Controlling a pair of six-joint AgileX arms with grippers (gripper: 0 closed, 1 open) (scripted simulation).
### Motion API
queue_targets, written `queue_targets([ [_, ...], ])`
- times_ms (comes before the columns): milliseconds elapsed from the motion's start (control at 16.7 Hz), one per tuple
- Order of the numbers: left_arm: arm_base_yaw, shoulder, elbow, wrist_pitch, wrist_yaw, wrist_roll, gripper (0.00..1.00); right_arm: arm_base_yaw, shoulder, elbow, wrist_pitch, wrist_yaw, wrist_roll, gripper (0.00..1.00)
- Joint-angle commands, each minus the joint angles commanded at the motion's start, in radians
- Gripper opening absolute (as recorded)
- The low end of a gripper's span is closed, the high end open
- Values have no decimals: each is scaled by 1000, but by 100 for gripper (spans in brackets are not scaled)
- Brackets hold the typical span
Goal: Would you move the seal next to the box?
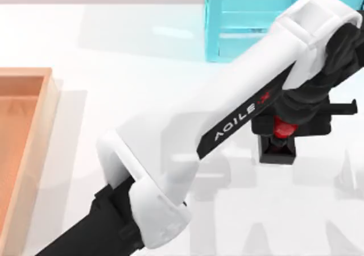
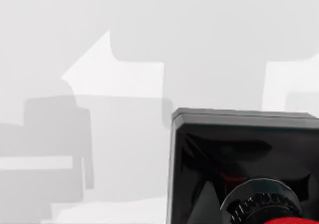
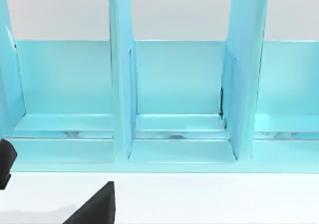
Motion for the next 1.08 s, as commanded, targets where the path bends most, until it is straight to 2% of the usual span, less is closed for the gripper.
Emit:
queue_targets([
  [180,41,-105,-120,37,7,39,0,0,0,0,0,0,0,100],
  [420,132,-329,-410,114,21,124,0,0,0,0,0,0,0,100],
  [660,250,-606,-780,202,36,234,0,0,0,0,0,0,0,100],
  [1080,470,-1138,-1531,374,65,447,0,0,0,0,0,0,0,100],
])
